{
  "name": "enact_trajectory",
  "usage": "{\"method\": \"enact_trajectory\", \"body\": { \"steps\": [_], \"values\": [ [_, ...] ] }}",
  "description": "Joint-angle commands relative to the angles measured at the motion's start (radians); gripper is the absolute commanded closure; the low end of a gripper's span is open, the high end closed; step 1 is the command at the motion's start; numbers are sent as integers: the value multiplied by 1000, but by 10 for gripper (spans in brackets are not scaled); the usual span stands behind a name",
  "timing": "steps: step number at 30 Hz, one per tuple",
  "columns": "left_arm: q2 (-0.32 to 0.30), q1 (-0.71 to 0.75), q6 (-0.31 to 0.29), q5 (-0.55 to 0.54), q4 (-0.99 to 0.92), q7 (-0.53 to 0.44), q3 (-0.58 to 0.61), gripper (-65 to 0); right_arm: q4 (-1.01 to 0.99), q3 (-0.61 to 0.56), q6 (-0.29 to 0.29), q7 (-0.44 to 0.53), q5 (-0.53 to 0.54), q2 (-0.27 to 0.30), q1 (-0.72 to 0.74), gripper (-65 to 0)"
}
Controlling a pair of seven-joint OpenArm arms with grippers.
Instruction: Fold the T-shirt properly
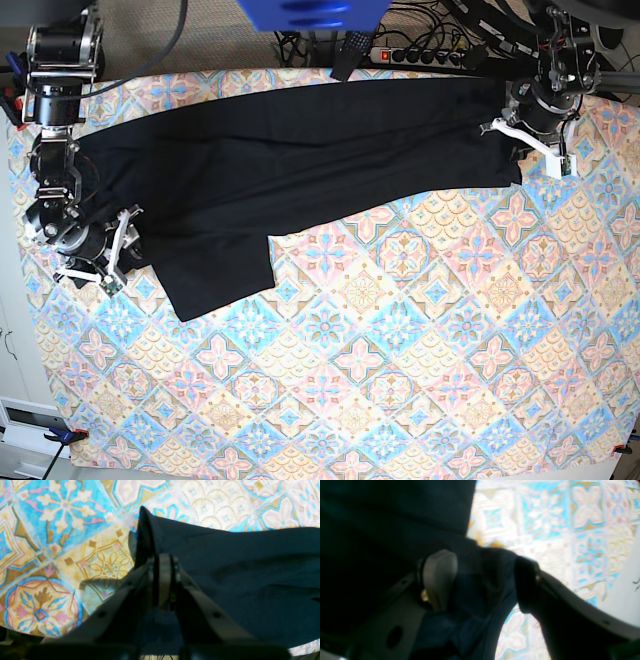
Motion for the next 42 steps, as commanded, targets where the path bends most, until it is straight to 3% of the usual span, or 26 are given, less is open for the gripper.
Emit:
{"method": "enact_trajectory", "body": {
  "steps": [1,5,12,18,24,27,32,42],
  "values": [
    [-10,0,-3,-5,16,-21,-7,-6,19,6,-8,14,3,23,20,-357],
    [-10,0,-3,-5,16,-21,-10,-5,9,5,-8,14,3,23,20,-316],
    [-11,0,-3,-7,16,-21,-11,-5,2,-1,-8,12,3,23,19,-314],
    [-11,0,-3,-7,16,-23,-11,-5,-80,-110,-8,17,3,46,20,-315],
    [-11,0,-3,-7,16,-23,-13,-4,-106,-132,-8,18,5,46,25,-303],
    [-11,0,-3,-7,16,-23,-13,-4,-106,-130,-8,18,5,49,25,-232],
    [-11,0,-3,-7,19,-23,-13,-4,-96,-127,-8,18,7,51,26,0],
    [-16,1,-3,-7,30,-24,-16,-3,95,122,-8,-26,7,51,-54,-2]
  ]
}}
